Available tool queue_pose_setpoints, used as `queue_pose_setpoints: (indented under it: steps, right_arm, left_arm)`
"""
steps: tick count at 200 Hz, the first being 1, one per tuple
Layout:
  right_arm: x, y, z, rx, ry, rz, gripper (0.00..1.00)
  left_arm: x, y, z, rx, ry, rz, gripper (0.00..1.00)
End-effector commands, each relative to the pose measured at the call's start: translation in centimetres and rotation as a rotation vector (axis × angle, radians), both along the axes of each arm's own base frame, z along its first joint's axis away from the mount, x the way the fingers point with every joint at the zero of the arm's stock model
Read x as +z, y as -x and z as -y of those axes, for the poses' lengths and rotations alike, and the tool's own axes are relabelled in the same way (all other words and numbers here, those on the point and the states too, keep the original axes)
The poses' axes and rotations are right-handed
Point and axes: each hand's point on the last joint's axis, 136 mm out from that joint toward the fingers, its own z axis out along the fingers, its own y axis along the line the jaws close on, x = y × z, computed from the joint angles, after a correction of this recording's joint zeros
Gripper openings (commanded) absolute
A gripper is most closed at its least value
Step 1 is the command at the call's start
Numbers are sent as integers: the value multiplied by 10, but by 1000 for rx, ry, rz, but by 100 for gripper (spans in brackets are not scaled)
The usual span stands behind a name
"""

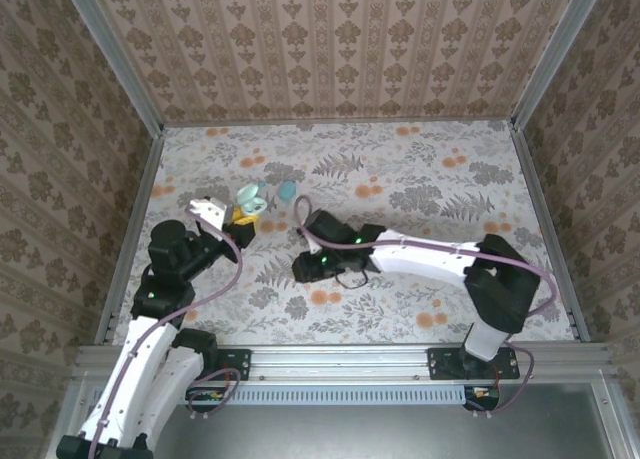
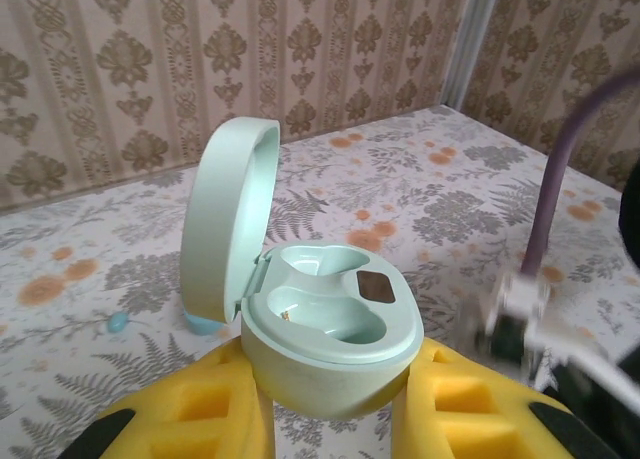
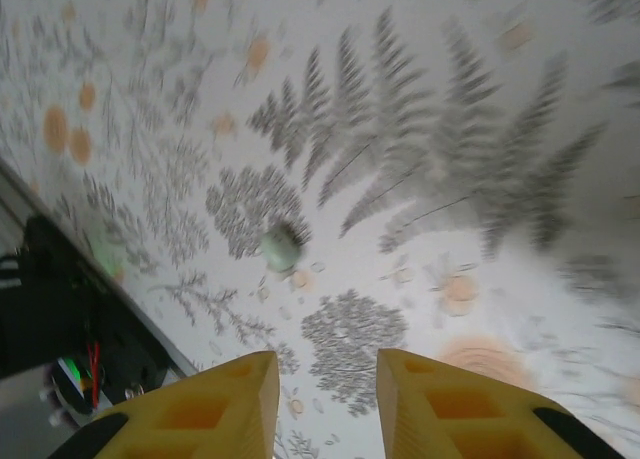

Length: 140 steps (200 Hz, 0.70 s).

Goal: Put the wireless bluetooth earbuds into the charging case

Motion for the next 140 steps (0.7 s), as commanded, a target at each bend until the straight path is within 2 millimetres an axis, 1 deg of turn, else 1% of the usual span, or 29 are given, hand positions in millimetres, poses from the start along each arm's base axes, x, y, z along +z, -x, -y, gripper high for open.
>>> queue_pose_setpoints:
  steps: [1, 31, 59, 86, 107, 128, 140]
  right_arm:
    - [-3, 6, -29, 107, -30, 39, 31]
    - [-19, 15, -44, 236, 30, 70, 32]
    - [-30, 19, -52, 279, 66, 75, 34]
    - [-38, 23, -56, 311, 93, 69, 35]
    - [-48, 28, -56, 337, 135, 63, 38]
    - [-56, 30, -56, 355, 172, 67, 39]
    - [-57, 29, -57, 361, 181, 73, 40]
  left_arm:
    - [9, 4, -15, 72, -32, 35, 11]
    - [20, 14, -24, 108, -29, 66, 11]
    - [24, 19, -28, 124, -28, 82, 11]
    - [25, 22, -30, 136, -22, 83, 11]
    - [28, 24, -32, 141, -18, 90, 11]
    - [30, 25, -32, 142, -21, 94, 11]
    - [29, 25, -32, 141, -26, 92, 11]
